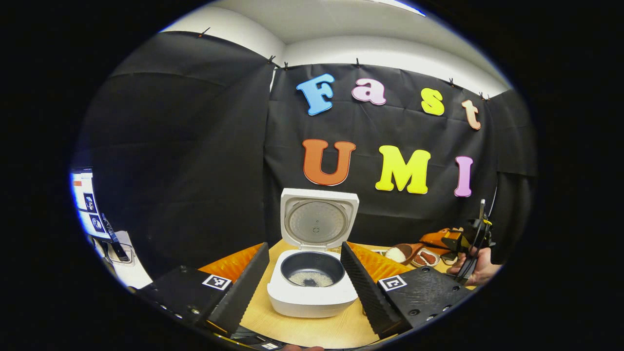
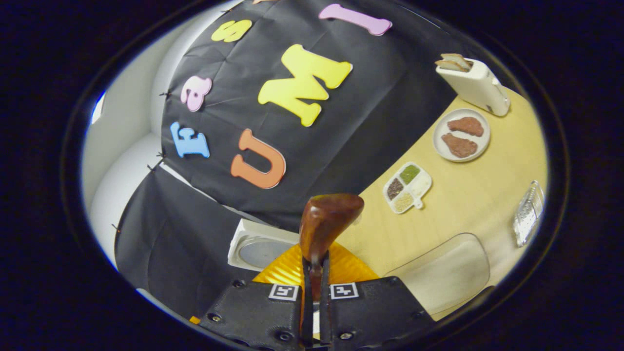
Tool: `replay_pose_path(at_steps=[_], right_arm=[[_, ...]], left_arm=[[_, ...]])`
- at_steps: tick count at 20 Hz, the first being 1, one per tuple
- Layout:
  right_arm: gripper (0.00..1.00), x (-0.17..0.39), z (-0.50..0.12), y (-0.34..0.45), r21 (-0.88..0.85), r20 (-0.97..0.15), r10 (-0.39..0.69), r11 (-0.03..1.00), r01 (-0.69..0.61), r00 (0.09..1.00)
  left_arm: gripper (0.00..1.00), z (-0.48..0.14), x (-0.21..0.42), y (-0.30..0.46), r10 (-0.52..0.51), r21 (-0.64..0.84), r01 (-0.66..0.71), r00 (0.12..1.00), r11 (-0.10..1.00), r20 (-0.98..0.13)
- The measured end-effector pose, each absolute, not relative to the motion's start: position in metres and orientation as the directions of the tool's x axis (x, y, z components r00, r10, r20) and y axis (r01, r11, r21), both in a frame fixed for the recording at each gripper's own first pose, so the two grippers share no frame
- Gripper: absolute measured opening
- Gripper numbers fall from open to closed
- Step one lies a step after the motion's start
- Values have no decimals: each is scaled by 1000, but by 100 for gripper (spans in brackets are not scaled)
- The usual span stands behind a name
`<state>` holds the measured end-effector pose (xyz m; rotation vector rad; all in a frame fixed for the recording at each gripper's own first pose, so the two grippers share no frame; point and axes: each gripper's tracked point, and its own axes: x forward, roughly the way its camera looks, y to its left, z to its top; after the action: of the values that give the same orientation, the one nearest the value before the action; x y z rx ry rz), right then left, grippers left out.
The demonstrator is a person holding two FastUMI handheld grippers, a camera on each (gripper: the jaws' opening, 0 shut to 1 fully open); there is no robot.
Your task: Close the left gripper, press the button to open the rice cooker; take a wooden spoon from the chopstick holder with the right hand, scoop a spoonful of rice and pour it into the rice cooker, then put the wooden spoon back into the chopstick holder.
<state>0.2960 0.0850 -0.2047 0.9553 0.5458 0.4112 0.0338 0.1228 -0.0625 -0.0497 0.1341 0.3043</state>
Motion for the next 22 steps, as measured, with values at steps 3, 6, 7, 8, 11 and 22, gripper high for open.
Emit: replay_pose_path(at_steps=[3,6,7,8,11,22], right_arm=[[10,310,-200,140,837,-255,617,527,-150,744],[10,320,-213,179,800,-292,642,570,-187,708],[10,323,-217,189,783,-305,646,589,-201,700],[10,326,-222,197,764,-317,647,608,-217,694],[10,329,-235,215,699,-368,636,670,-250,679],[11,332,-242,261,436,-427,618,780,-449,660]], left_arm=[[94,-68,27,131,323,-25,-330,936,944,-142],[94,-72,18,138,357,-27,-365,922,931,-151],[94,-72,16,140,367,-29,-375,917,926,-154],[94,-72,14,142,378,-30,-387,913,922,-155],[94,-74,6,148,403,-35,-413,901,910,-160],[94,-75,-1,154,437,-22,-447,884,894,-168]])
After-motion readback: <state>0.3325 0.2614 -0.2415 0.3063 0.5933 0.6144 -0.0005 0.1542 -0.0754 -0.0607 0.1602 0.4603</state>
